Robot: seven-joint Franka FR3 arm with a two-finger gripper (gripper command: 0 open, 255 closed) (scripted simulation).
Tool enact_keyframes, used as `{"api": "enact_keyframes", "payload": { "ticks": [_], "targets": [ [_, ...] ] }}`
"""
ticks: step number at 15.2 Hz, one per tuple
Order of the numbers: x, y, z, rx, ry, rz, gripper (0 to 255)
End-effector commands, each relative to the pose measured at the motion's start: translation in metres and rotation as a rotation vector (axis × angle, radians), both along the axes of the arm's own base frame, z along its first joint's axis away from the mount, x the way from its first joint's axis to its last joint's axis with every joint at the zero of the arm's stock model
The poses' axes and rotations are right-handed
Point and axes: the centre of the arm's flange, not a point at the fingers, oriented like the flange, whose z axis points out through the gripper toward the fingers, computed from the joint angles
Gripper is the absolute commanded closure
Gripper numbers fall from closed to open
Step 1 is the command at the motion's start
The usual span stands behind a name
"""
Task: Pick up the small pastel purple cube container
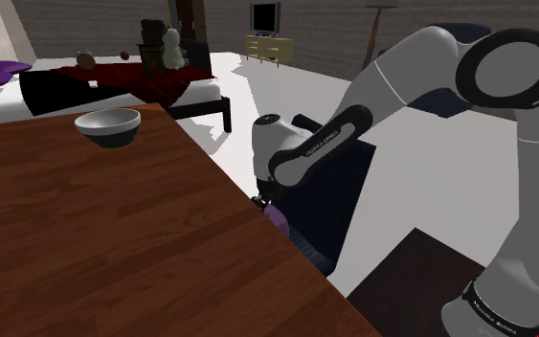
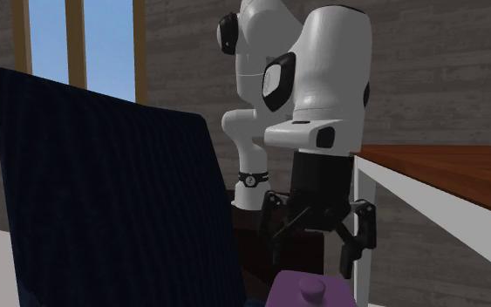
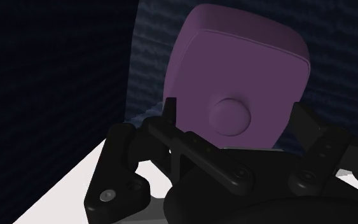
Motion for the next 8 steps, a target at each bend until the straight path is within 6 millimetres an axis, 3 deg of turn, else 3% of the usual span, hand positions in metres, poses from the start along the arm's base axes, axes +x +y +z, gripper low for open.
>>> {"api": "enact_keyframes", "payload": {
  "ticks": [1, 2, 3, 8],
  "targets": [
    [0.0003, 0.0006, -0.0074, 0.0, 0.0, 0.0, 0],
    [0.0004, 0.0006, -0.0074, 0.0, 0.0, 0.0, 0],
    [0.0005, 0.0001, -0.0081, 0.0, 0.0, 0.0, 255],
    [0.0003, -0.0007, -0.0083, 0.0, 0.0, 0.0, 255]
  ]
}}
